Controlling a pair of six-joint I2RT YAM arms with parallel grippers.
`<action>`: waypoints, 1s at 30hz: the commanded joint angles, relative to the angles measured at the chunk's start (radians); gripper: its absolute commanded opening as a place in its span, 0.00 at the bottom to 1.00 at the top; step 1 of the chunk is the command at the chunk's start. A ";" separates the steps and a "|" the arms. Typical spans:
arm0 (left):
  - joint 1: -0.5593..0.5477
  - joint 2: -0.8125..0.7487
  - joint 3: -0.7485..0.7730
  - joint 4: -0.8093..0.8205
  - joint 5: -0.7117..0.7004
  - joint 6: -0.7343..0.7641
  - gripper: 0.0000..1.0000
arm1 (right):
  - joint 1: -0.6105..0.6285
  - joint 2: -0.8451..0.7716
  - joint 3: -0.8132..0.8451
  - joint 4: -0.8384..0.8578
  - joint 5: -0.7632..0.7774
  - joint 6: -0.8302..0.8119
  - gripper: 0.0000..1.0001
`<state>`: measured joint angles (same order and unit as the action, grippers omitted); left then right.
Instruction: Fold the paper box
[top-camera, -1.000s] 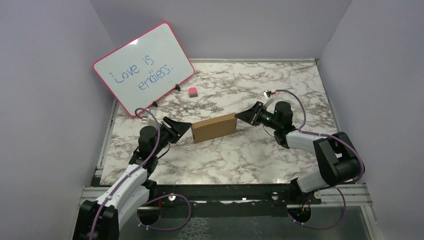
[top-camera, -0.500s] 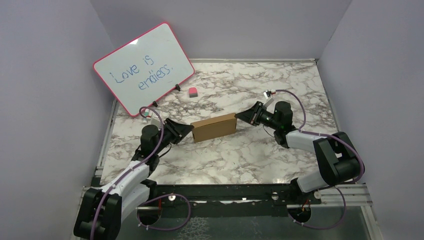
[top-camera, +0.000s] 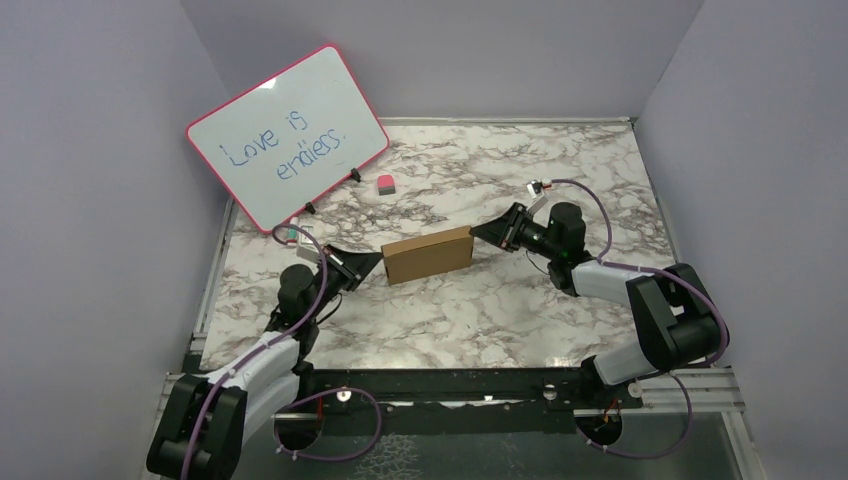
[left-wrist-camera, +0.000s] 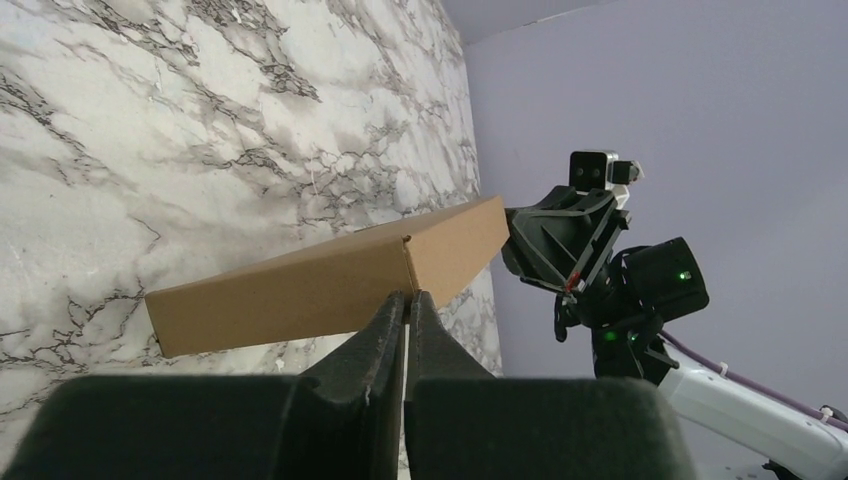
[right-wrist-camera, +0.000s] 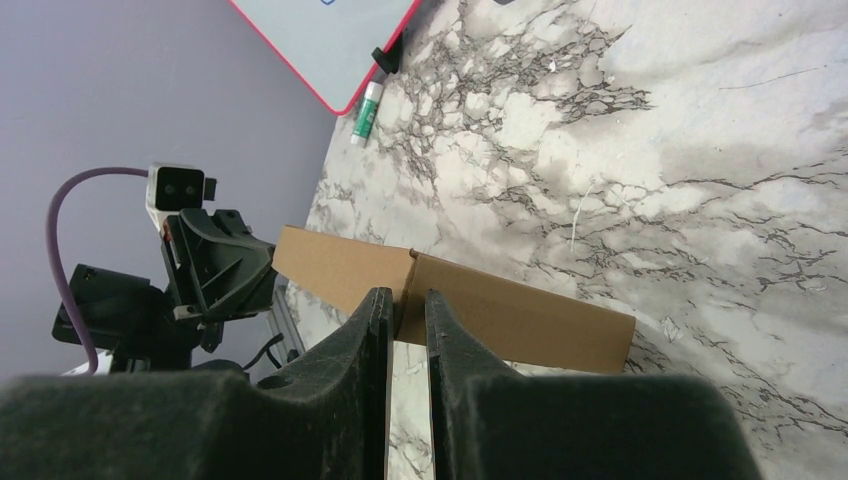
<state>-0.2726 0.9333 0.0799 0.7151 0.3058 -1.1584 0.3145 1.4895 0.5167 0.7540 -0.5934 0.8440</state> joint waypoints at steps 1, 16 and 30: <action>0.001 0.035 -0.044 -0.254 -0.045 0.082 0.09 | -0.003 0.039 -0.025 -0.175 0.011 -0.062 0.20; -0.003 -0.023 0.528 -0.815 -0.064 0.607 0.64 | -0.003 -0.112 0.157 -0.392 0.029 -0.168 0.61; -0.343 0.194 0.859 -0.977 -0.140 1.225 0.74 | -0.002 -0.508 0.178 -0.638 0.126 -0.438 1.00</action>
<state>-0.5293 1.0611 0.8684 -0.1986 0.2245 -0.2050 0.3141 1.1084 0.7185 0.1921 -0.5259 0.5011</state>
